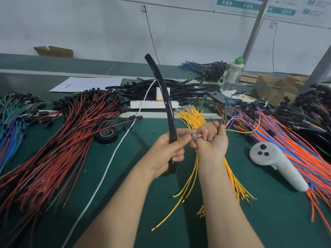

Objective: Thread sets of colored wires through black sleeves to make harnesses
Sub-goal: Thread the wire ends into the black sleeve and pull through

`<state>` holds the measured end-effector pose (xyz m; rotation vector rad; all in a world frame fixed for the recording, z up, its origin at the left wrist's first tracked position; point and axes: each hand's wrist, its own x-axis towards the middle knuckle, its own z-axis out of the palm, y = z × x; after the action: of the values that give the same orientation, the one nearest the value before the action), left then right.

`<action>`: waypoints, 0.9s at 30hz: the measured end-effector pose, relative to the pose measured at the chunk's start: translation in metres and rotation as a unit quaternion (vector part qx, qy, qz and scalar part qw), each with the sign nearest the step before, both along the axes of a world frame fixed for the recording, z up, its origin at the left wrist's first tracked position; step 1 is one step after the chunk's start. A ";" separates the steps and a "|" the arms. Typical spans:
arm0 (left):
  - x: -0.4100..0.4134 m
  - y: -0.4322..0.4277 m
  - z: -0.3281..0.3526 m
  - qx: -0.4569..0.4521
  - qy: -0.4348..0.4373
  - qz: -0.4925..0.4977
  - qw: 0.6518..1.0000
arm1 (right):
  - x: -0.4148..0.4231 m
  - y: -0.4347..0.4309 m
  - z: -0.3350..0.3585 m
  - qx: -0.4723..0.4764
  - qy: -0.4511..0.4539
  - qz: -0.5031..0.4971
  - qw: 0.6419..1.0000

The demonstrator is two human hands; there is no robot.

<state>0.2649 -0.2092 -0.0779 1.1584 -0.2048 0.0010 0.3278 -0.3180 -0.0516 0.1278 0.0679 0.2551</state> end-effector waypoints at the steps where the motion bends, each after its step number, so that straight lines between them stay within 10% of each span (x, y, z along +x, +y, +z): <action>1: 0.000 -0.001 0.000 -0.003 -0.004 0.001 1.000 | 0.000 0.001 0.000 0.003 -0.001 0.003 1.000; 11: -0.002 -0.003 0.006 -0.003 0.021 0.043 0.999 | -0.004 -0.001 0.007 -0.070 -0.026 0.008 0.997; 17: -0.001 0.014 0.027 -0.232 0.007 0.109 0.967 | -0.005 -0.005 0.012 -0.122 -0.062 0.000 0.991; 27: 0.003 0.015 0.015 -0.140 -0.005 0.266 0.954 | -0.009 0.005 0.010 -0.066 -0.074 0.028 0.995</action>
<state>0.2684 -0.1946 -0.0626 0.8995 0.1026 0.4991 0.3187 -0.3133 -0.0419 -0.0251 -0.0589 0.3140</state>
